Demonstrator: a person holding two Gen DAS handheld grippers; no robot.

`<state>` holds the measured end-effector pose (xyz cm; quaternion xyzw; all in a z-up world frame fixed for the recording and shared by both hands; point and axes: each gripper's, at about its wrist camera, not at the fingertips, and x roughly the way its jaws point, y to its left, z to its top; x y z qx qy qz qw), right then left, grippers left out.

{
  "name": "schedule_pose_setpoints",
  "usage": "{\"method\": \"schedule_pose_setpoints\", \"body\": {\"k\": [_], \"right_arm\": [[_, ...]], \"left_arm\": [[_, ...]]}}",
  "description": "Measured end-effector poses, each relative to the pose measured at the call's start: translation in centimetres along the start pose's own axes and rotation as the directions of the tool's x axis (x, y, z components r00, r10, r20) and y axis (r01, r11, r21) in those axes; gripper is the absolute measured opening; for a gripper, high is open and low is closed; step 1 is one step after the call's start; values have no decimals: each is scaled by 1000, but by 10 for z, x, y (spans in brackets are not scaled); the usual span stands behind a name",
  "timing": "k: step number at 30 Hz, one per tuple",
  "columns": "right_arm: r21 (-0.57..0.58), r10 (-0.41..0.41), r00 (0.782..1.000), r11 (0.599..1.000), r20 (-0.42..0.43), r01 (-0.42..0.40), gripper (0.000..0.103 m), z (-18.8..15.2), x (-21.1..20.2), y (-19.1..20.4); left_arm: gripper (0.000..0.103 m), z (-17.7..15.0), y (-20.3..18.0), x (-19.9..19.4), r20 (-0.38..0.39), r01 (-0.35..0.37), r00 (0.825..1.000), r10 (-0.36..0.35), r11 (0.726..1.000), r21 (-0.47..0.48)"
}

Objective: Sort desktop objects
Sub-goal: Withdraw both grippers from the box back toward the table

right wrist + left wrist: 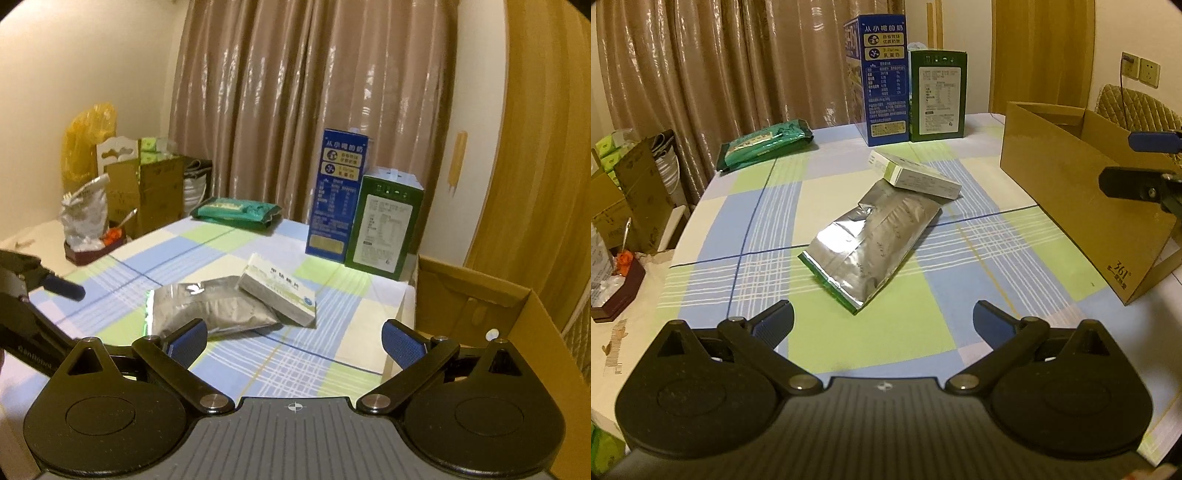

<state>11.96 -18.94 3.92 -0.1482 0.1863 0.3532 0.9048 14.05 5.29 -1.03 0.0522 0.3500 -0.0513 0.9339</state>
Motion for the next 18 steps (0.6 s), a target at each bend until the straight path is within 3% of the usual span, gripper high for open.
{"method": "schedule_pose_setpoints", "body": {"k": [6,18], "right_arm": [[-43,21,1000,999,-8,-21,98,4,17,6],[-103,61,996,992,-61,-67,98,12,54,17]], "left_arm": [[101,6,3,14,-15,41,999,-41,999,10],[101,22,8,39,-7,45,999,-44,997,56]]}}
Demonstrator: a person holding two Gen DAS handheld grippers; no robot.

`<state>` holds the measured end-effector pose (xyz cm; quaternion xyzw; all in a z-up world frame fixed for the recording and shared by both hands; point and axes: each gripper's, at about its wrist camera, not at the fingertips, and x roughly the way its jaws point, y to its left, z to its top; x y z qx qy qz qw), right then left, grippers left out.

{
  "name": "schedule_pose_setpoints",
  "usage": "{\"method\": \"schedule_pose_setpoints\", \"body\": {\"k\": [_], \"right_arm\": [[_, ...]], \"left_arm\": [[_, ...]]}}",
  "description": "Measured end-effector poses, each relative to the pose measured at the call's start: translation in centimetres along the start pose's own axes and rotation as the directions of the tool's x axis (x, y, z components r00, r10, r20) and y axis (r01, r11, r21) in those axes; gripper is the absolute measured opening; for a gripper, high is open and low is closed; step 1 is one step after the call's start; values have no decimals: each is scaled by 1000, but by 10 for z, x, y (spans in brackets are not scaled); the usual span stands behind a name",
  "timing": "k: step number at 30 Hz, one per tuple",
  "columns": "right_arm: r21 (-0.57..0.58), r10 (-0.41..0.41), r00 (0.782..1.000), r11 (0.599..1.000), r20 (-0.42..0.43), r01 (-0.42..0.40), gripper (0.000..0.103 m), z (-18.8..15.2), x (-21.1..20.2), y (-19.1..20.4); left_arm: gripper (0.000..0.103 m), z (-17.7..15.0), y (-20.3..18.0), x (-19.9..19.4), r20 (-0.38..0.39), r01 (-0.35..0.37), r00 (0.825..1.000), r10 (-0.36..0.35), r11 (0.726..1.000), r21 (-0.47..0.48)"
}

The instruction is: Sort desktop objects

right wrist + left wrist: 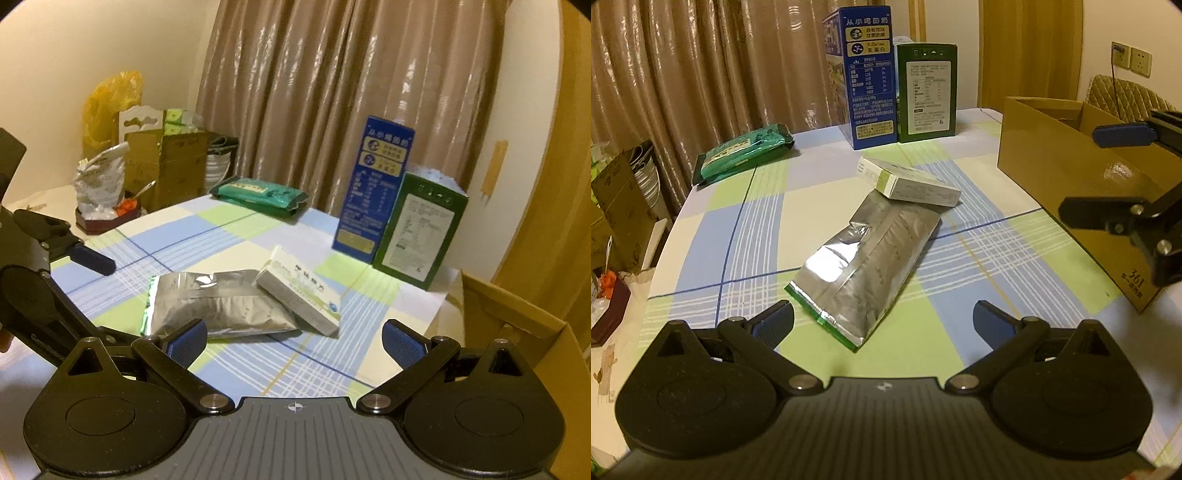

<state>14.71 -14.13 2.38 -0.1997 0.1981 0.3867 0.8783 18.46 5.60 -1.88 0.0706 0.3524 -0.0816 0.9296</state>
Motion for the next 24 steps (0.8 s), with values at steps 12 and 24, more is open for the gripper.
{"method": "schedule_pose_setpoints", "body": {"k": [12,24], "right_arm": [[3,-22,997,1000,-74,23,98,5,27,-10],[-145,-20,995,989,-97,5,98,34,48,-13]], "left_arm": [[101,8,4,17,-11,12,1000,-11,1000,24],[101,29,5,43,6,-5,1000,4,987,162]]}}
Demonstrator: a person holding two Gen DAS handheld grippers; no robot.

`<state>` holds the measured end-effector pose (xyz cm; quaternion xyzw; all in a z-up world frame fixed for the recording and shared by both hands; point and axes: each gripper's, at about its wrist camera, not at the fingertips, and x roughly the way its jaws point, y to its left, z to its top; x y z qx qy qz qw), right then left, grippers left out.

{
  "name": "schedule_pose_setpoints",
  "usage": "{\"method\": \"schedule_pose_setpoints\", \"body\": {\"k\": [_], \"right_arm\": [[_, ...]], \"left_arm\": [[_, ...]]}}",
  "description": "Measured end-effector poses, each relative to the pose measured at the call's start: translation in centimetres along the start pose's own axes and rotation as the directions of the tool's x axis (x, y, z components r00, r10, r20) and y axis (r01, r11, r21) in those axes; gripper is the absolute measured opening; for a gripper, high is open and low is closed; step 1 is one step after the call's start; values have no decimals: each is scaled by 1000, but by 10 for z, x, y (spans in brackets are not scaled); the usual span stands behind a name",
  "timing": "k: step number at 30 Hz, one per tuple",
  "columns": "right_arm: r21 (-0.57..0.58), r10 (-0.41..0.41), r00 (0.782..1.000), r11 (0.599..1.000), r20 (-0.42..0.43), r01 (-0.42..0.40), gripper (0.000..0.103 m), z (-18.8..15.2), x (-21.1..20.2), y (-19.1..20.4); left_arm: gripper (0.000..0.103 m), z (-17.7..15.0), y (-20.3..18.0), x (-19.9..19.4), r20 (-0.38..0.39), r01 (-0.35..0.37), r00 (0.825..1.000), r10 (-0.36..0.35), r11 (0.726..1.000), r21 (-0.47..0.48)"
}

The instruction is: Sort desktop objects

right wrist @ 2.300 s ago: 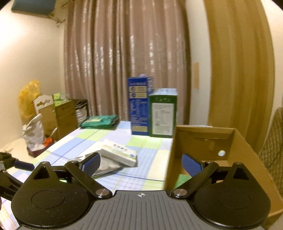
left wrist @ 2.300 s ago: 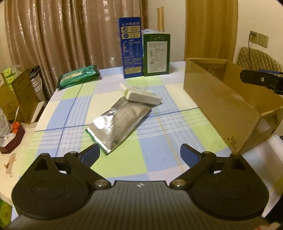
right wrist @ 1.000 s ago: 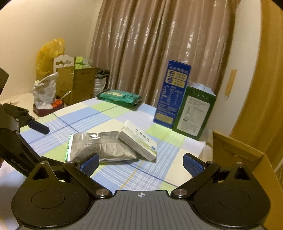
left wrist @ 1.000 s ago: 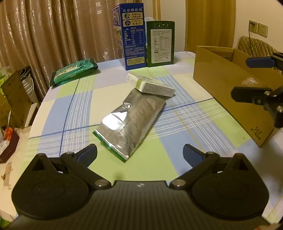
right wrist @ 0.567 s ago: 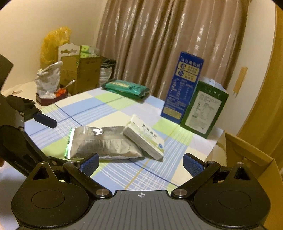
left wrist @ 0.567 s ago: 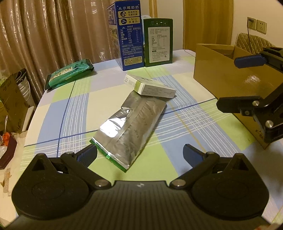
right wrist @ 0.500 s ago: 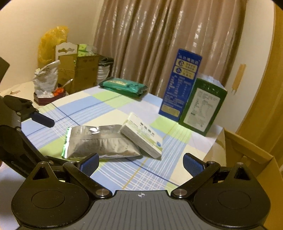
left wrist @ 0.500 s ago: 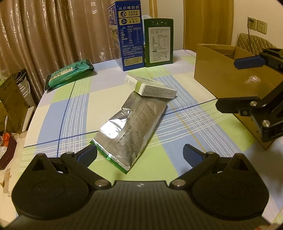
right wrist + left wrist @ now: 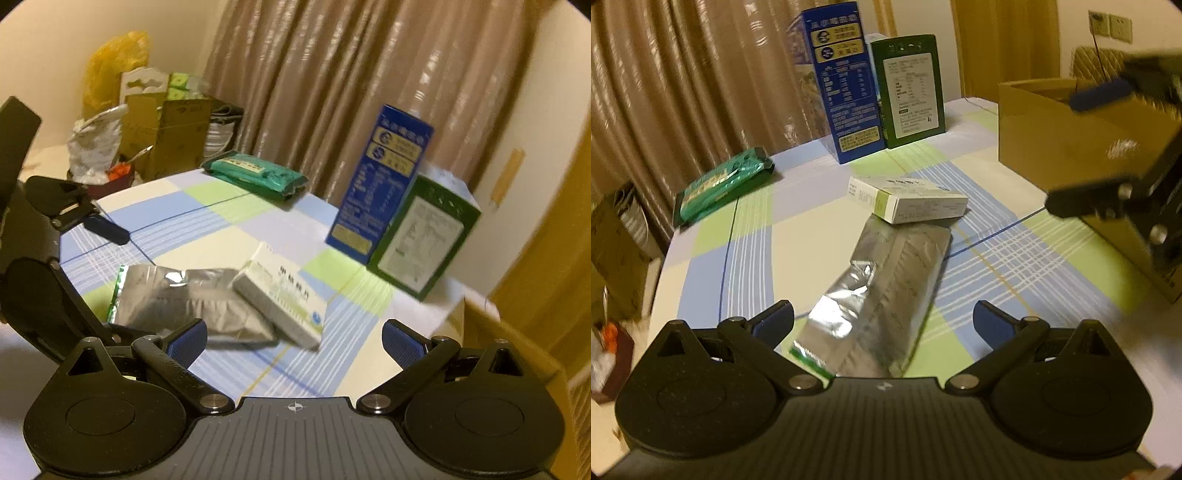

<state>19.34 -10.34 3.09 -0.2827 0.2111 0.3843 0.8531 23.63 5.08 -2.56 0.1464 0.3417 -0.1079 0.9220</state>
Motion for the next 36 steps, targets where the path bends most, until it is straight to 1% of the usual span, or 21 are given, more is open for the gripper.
{"method": "schedule_pose_setpoints", "body": {"k": [3,5,7,9,11,14,16,21,24,25,27,28,31,33,36], "right_arm": [[-74,51,998,996,-42,-54,98,9,15,-3],[-138,88,994,986,-66,-96,98,14,24,-4],[-218,135,988,964,-82,-150,98,16,32,-4],[-289,172,979,937,-113,-198,98,17,43,-5],[-347,173,976,914,-132,-209,98,19,53,-6],[-400,187,969,885,-163,-238,98,22,67,-9],[-432,201,962,863,-184,-263,98,22,76,-10],[-498,222,945,807,-240,-316,98,17,101,-12],[-503,232,936,795,-263,-338,98,17,113,-15],[-502,237,933,793,-270,-346,97,17,116,-16],[-508,244,928,783,-280,-359,97,19,123,-18],[-514,244,927,778,-284,-362,97,19,126,-19],[-516,247,923,772,-294,-371,96,22,134,-22],[-500,253,919,779,-301,-379,96,25,142,-26],[-469,264,913,793,-312,-390,96,30,153,-30]], "left_arm": [[101,4,-1,11,0,-5,1000,5,999,46],[100,6,-3,17,1,-1,1000,1,997,82],[98,6,-6,22,13,7,1000,-9,991,131],[95,6,-10,25,35,13,999,-19,983,182],[89,6,-11,30,48,15,998,-26,977,210],[80,10,-9,39,42,20,999,-30,977,213],[79,11,-11,43,40,23,999,-34,972,234],[79,6,-22,51,32,27,999,-39,947,320],[79,3,-25,56,24,12,999,-22,935,356],[79,2,-24,57,19,7,1000,-14,934,357],[73,3,-21,60,17,-5,1000,-1,936,353],[67,4,-19,61,20,-15,1000,8,938,347],[62,9,-7,63,22,-6,1000,-1,954,299],[62,11,-1,64,21,-8,1000,3,961,277],[61,12,12,66,3,18,1000,-19,981,194]]}}
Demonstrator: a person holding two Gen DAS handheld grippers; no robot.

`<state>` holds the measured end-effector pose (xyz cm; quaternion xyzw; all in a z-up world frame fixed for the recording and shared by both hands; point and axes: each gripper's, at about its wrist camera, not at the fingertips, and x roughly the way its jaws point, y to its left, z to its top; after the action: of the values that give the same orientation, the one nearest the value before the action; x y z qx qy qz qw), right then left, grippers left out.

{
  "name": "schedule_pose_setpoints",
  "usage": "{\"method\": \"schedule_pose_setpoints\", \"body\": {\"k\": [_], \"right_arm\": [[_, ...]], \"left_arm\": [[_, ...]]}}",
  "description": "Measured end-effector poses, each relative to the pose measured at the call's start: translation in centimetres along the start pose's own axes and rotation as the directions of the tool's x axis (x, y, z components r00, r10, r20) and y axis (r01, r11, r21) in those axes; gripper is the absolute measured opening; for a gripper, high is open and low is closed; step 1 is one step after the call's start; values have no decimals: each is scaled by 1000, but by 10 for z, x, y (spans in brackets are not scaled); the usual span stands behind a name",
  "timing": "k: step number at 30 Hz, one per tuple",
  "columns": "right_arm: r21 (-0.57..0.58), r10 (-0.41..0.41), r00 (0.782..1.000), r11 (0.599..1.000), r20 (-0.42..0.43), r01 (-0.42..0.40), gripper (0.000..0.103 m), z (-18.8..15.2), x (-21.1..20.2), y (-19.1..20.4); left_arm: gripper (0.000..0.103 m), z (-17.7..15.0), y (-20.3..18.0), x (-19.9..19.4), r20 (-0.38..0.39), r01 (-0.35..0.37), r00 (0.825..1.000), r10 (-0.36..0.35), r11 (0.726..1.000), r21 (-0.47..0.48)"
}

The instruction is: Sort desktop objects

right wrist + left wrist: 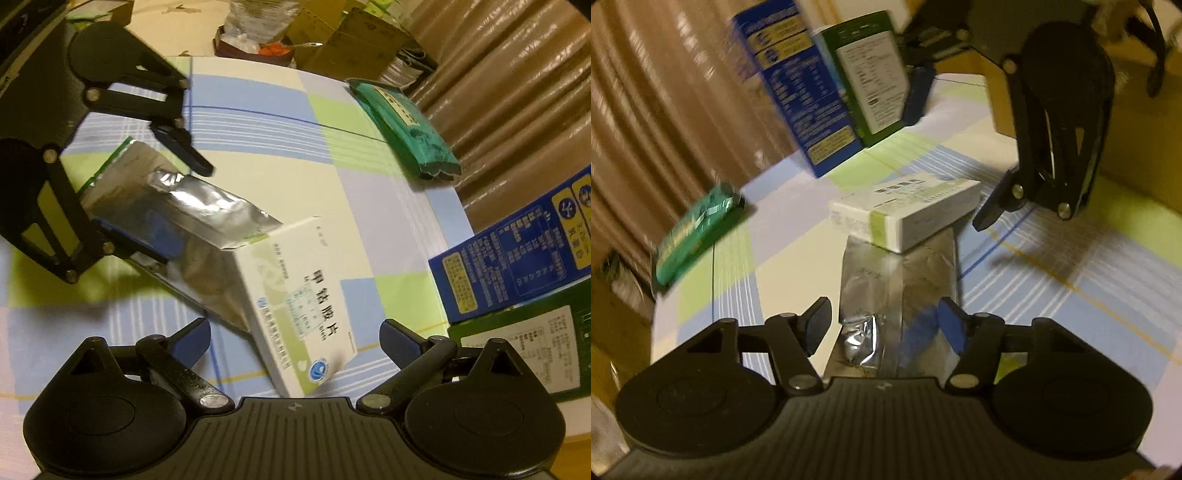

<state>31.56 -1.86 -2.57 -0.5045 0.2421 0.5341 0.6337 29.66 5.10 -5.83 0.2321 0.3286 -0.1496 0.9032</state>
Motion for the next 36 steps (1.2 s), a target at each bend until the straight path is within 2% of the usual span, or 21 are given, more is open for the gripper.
{"method": "schedule_pose_setpoints", "body": {"k": [3,8,10,12,18,20,22,24,30,34,36], "right_arm": [[27,20,1000,999,0,-20,96,2,3,-4],[45,49,999,998,-12,-48,96,5,17,-8],[47,48,999,998,-18,-47,96,5,21,-10],[54,49,999,997,-18,-48,95,6,23,-14],[24,36,998,999,-45,-35,92,4,34,-17],[17,27,999,999,-43,-27,92,4,38,-17],[24,31,999,999,-44,-30,92,3,41,-18],[50,31,999,998,-42,-29,92,3,45,-21],[195,33,999,980,-7,-31,92,7,51,-35],[257,35,999,966,-31,-26,91,11,60,-38],[314,57,998,948,-23,-47,88,11,61,-43]], "left_arm": [[61,-3,11,0,-13,-8,1000,7,998,-67],[61,-3,36,-2,-33,-90,996,85,974,-208],[61,-6,43,-4,-31,-81,997,76,966,-245],[61,-7,45,-5,-26,-69,998,65,967,-244],[63,-7,33,-10,4,6,1000,-6,987,-159],[71,-8,28,-10,2,31,1000,-31,991,-130],[72,-9,22,-6,-10,36,999,-37,995,-98],[78,-11,19,0,-20,27,999,-29,996,-80],[83,-13,26,4,-26,-8,1000,4,987,-158],[87,-11,35,3,-29,-52,998,47,971,-231],[87,-11,34,4,-29,-52,998,47,970,-236]]}}
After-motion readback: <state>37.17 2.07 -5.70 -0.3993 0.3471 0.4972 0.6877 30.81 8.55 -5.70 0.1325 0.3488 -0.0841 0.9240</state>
